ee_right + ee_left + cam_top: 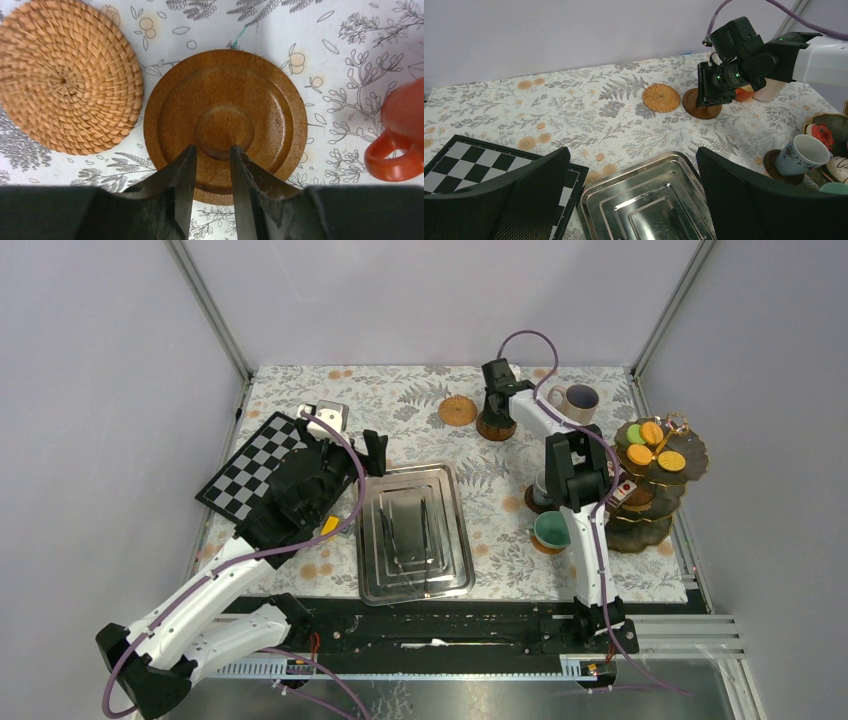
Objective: Serve the afternoon tea
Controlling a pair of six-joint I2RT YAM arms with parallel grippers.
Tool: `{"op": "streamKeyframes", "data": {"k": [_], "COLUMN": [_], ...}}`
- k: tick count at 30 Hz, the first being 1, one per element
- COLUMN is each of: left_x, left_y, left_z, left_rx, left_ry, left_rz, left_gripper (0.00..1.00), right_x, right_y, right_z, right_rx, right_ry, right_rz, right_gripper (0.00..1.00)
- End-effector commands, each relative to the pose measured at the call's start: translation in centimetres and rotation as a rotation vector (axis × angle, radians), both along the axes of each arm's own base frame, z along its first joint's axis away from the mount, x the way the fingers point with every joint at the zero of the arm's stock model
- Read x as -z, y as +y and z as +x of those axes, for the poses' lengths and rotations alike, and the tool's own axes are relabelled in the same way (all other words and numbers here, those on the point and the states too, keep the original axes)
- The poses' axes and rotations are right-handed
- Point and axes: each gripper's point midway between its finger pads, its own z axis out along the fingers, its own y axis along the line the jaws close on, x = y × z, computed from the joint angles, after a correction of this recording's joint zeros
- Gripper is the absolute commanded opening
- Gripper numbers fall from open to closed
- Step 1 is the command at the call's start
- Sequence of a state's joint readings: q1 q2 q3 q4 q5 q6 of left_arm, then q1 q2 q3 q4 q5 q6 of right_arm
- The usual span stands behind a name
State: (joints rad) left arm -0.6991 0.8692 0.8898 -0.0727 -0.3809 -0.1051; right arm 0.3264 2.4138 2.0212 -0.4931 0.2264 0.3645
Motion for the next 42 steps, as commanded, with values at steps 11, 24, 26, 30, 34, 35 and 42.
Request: {"op": "streamKeyframes", "data": {"k": [11, 24, 26, 30, 34, 35, 42], "left_x": [-1.0, -0.8, -0.7, -0.8, -1.0, -1.0, -1.7], "left_y": [-0.8, -0.5, -0.6, -0.8, -0.6, -0.6, -0.7], "left_z": [0.1, 0.3, 0.3, 0.3, 0.3, 0.3, 0.3], "left_rx": [0.025, 0.008, 0.012, 0.022, 0.013, 0.011, 0.014], "left_ry": [-0.027, -0.026, -0.025, -0.022, -0.026, -0.027, -0.026], "left_rz": [-0.028, -0.021, -0.02, -0.023, -0.022, -0.021, -0.028], "left_gripper": [0.99, 0.99, 0.99, 0.99, 0.99, 0.99, 0.99], "right_x": [1.4, 3.3, 3.4, 3.2, 2.9, 2.6, 1.0], "right_y": [-0.7, 1.9, 1.9, 0.9, -0.6, -0.6, 1.1], "right_z": [-14.3, -24.9, -27.1, -31.6, -36.5, -37.3, -39.6], "right_rx": [-0.108, -0.29, -0.292, -0.266, -0.215, -0.199, -0.214], "right_ry": [0.193, 0.322, 0.345, 0.381, 0.428, 0.43, 0.413], "right_rz": [0.015, 0.014, 0.001, 0.026, 0.069, 0.094, 0.203], "right_gripper": [0.38, 0.39, 0.39, 0.39, 0.4, 0.4, 0.42]}}
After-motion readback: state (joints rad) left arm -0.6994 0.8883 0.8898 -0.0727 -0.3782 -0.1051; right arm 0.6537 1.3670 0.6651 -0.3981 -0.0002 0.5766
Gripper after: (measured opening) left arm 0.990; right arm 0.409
